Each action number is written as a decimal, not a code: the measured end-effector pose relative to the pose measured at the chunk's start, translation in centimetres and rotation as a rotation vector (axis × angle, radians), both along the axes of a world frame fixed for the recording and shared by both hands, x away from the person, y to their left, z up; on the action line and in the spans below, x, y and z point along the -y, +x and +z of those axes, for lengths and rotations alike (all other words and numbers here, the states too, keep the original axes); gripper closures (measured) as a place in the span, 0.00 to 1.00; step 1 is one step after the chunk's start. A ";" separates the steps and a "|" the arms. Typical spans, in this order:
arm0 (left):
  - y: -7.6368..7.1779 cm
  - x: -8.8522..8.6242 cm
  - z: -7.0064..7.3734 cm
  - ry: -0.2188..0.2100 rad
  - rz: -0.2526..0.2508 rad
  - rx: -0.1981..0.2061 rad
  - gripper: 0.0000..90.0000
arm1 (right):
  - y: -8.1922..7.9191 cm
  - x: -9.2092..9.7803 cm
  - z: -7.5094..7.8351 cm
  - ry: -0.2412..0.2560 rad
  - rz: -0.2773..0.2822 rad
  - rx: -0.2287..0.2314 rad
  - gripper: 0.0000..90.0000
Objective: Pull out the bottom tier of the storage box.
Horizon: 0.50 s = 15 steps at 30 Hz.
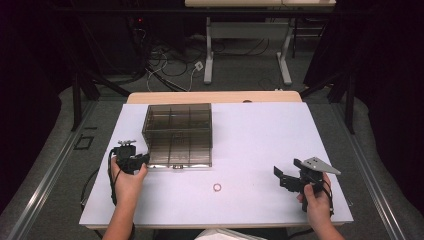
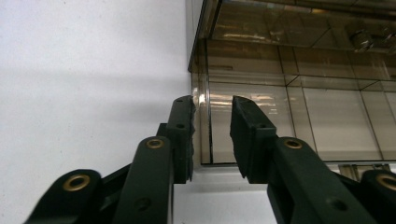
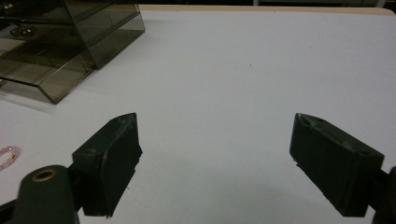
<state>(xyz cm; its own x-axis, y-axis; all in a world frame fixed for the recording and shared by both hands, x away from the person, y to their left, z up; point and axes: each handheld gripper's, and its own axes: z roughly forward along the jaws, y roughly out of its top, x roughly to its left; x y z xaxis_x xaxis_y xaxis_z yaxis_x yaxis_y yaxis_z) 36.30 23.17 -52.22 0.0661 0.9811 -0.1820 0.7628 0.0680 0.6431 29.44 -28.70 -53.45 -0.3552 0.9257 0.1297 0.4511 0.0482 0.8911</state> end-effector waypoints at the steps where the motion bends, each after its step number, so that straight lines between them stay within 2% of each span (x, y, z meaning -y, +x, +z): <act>1: 0.0 0.0 0.1 0.000 0.002 0.014 0.75 | 0.0 0.0 0.0 -0.006 0.003 -0.005 0.17; 10: -0.2 0.2 0.5 -0.013 -0.026 0.069 0.65 | 0.1 0.0 0.0 -0.004 0.002 0.002 0.17; 15: -0.2 0.5 0.6 0.014 -0.063 0.083 0.60 | 0.1 0.0 0.0 -0.002 0.006 0.006 0.17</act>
<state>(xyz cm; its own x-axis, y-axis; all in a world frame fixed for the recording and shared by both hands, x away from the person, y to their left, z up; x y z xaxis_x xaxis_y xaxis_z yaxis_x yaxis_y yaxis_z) 36.09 22.64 -51.58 0.1419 0.9769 -0.1597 0.7093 0.0121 0.7048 29.58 -28.65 -53.47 -0.3618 0.9237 0.1258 0.4453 0.0527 0.8938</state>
